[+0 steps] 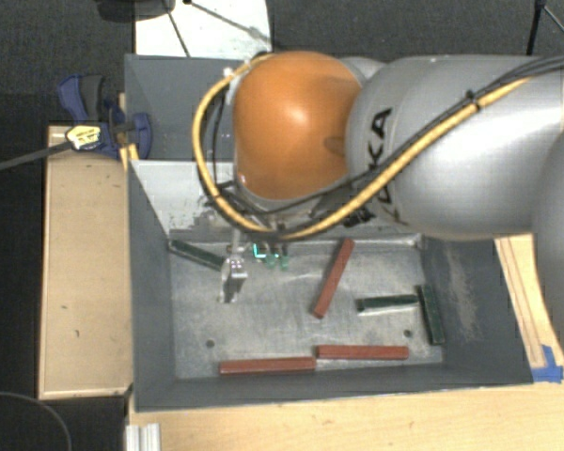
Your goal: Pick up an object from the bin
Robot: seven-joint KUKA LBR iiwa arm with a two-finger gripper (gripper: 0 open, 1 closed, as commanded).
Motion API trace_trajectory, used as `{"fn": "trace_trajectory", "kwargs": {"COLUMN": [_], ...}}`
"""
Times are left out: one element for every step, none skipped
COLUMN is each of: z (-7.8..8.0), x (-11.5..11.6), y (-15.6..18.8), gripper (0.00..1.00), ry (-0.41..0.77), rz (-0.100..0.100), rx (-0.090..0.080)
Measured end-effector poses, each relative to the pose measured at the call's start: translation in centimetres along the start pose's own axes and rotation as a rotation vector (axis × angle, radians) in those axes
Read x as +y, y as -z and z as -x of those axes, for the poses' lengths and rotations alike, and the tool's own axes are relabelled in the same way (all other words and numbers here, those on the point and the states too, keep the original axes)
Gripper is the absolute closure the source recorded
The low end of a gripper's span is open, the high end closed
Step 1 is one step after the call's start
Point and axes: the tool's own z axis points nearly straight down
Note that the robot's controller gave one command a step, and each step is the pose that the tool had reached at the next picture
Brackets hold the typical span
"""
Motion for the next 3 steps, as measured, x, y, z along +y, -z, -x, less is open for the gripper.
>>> {"fn": "trace_trajectory", "kwargs": {"z": [0.1,-0.4,4.3], "x": [-0.1,0.9,1.5], "y": [0.3,-0.4,-6.4], "gripper": [0.00,0.00,0.00], "ry": [-0.002,0.033,0.009], "rz": [0.001,0.000,0.005], "rx": [-0.005,-0.007,-0.018]}}
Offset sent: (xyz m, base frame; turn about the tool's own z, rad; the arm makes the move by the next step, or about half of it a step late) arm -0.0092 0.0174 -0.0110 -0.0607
